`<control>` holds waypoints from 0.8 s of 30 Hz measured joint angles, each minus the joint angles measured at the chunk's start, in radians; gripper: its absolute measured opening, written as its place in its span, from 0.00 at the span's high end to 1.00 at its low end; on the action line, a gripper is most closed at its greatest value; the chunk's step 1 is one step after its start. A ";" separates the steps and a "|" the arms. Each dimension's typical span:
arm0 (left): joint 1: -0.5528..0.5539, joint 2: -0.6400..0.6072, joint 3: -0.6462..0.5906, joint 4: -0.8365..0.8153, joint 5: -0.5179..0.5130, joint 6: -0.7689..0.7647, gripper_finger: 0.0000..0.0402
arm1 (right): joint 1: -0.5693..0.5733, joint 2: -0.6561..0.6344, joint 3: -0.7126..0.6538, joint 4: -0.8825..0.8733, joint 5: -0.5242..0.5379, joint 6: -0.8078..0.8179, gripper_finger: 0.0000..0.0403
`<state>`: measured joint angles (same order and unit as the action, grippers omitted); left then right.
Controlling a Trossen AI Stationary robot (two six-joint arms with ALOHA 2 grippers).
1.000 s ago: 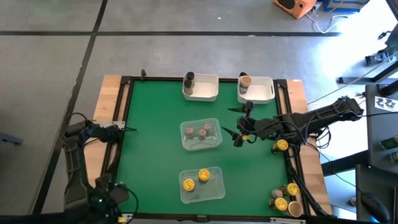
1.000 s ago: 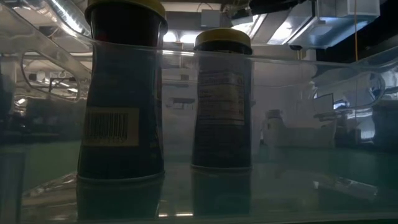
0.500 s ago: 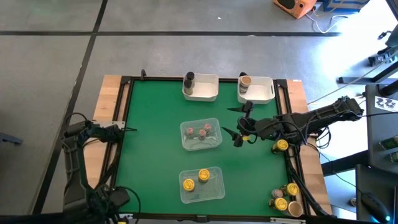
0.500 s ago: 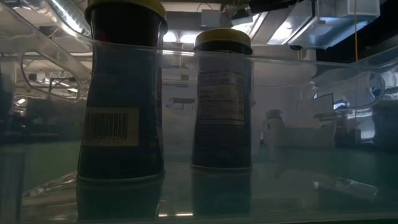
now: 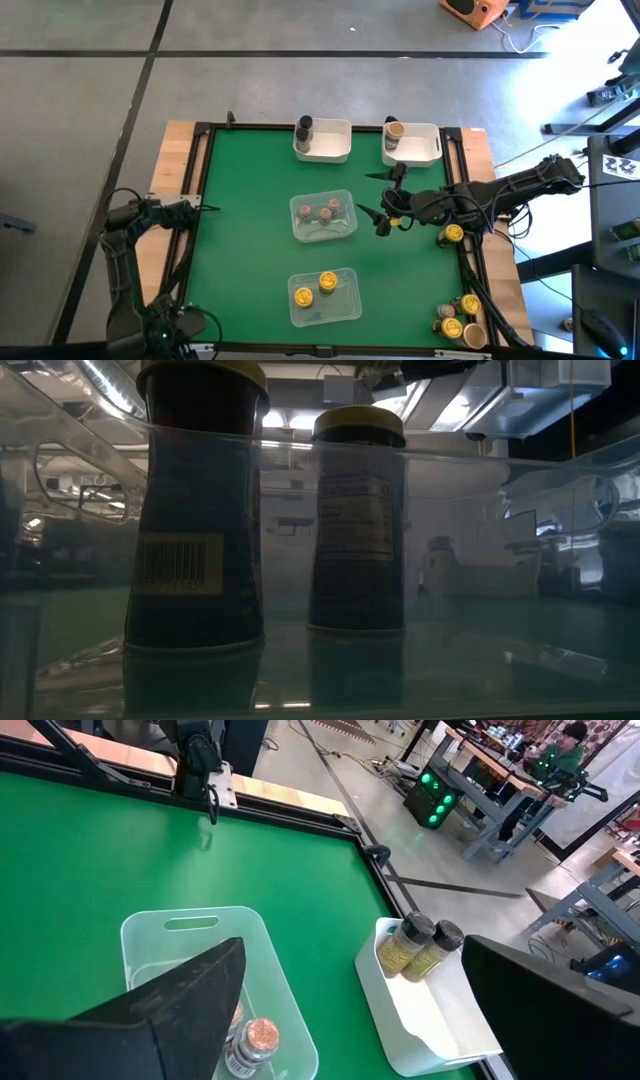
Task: Sort spices by type
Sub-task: Move the bottom left brown seasoning bottle to the center of the table
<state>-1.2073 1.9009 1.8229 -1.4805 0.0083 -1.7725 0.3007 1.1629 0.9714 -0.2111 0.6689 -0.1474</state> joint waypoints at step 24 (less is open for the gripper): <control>-0.070 0.007 -0.194 -0.015 0.063 0.214 0.03 | 0.000 0.000 0.001 0.000 0.000 -0.014 0.08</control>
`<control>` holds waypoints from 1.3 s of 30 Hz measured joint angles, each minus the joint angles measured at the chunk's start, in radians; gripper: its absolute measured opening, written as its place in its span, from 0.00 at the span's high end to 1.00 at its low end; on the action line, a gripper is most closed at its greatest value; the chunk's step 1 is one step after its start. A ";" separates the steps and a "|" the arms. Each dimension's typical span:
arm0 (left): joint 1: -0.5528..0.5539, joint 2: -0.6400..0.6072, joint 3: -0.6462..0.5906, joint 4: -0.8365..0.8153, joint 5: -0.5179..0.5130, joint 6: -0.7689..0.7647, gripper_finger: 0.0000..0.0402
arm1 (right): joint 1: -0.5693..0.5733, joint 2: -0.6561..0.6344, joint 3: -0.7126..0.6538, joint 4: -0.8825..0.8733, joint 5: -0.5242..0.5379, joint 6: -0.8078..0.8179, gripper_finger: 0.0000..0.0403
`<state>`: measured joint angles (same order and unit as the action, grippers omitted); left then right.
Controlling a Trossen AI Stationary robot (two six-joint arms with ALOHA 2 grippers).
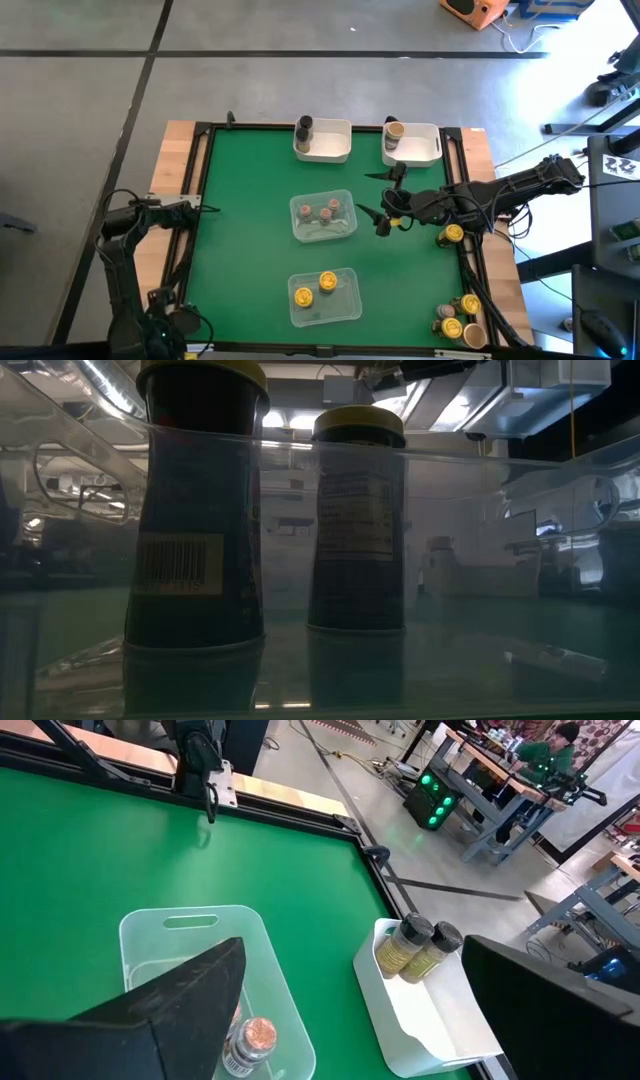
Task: Sort spices by type
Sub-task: Move the bottom left brown seasoning bottle to the center of the table
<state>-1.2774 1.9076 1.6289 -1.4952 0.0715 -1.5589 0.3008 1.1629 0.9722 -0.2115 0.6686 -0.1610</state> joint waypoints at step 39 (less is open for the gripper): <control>0.333 -0.098 -0.139 -0.006 -0.057 0.264 0.34 | 0.000 0.000 0.000 0.061 -0.008 0.004 0.08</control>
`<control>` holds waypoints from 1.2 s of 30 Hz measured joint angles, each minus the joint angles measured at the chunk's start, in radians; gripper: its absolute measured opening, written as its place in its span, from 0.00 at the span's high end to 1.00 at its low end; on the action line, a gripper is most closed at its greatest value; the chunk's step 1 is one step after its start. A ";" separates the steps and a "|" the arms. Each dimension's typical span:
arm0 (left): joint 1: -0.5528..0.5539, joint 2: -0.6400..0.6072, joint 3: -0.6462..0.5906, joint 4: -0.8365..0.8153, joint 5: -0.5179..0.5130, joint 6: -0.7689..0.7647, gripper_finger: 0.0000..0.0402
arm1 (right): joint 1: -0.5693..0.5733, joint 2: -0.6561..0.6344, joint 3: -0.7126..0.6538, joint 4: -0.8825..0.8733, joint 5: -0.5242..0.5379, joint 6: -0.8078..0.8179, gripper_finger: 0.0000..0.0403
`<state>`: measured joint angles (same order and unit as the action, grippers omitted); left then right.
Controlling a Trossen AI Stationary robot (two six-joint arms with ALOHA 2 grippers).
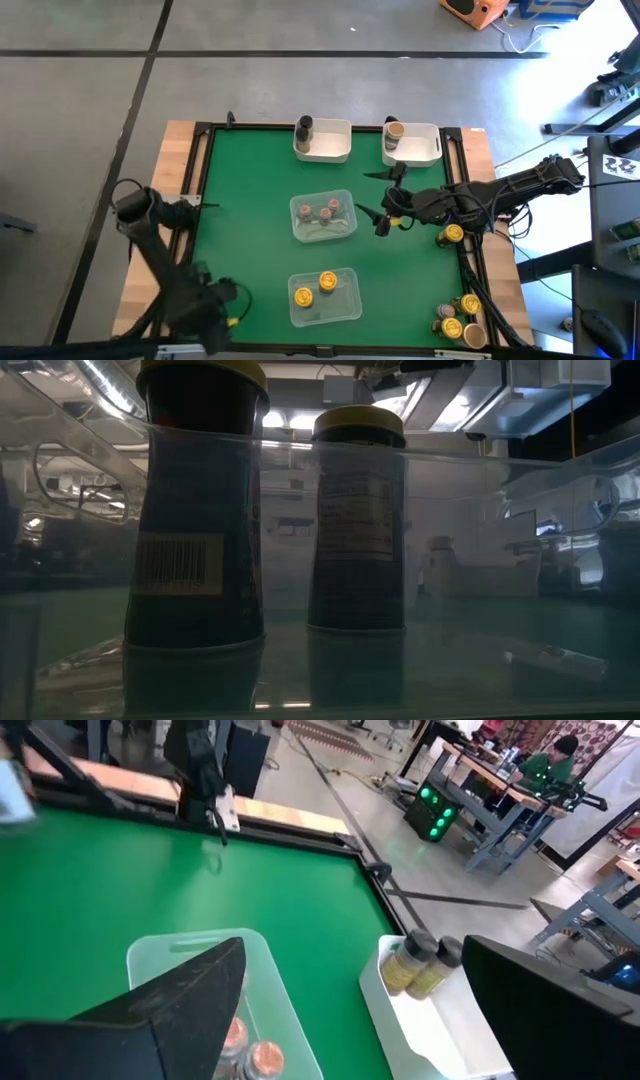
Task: Sort spices by type
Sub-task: Move the bottom left brown seasoning bottle to the center of the table
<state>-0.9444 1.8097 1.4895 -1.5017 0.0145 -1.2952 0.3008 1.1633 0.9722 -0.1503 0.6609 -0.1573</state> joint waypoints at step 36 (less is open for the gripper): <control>1.151 -0.196 -0.229 0.363 -0.250 1.403 0.34 | -0.396 0.190 0.000 -0.119 -0.281 -0.071 0.08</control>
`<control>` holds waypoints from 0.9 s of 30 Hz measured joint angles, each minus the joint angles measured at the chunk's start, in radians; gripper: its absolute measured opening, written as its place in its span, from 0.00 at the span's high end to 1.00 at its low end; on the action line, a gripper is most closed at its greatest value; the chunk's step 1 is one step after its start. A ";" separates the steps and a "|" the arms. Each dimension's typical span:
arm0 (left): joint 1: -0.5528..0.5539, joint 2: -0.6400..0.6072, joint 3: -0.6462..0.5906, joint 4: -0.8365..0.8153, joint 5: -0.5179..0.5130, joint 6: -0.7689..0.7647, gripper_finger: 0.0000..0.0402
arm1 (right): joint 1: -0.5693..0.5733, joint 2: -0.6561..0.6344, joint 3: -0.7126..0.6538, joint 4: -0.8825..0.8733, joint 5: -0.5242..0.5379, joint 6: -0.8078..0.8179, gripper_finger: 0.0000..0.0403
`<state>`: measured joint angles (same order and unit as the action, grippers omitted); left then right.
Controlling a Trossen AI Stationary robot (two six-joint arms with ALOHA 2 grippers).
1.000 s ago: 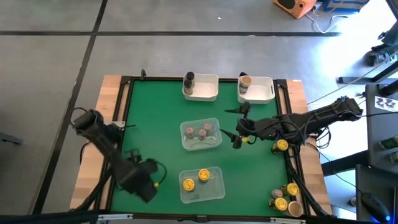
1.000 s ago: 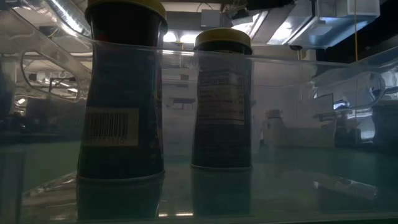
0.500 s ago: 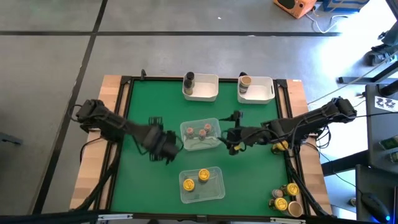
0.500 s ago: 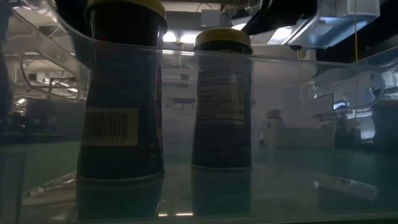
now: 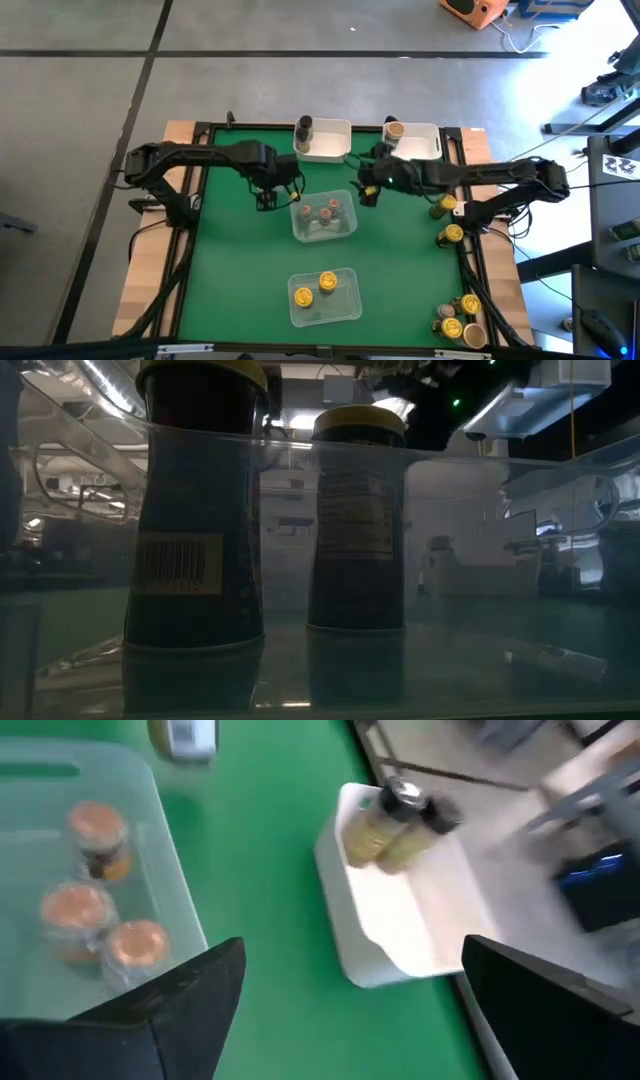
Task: Sort spices by type
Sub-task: Move the bottom left brown seasoning bottle to the center of the table
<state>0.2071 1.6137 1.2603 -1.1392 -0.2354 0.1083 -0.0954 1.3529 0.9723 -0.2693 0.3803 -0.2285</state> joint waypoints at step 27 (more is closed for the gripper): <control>0.015 -0.073 -0.039 0.154 0.003 0.104 0.21 | -0.056 0.198 0.000 0.273 -0.183 0.026 0.08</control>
<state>0.2221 1.5409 1.2211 -0.9850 -0.2325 0.2128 -0.1513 1.5509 0.9722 0.0039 0.1976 -0.2027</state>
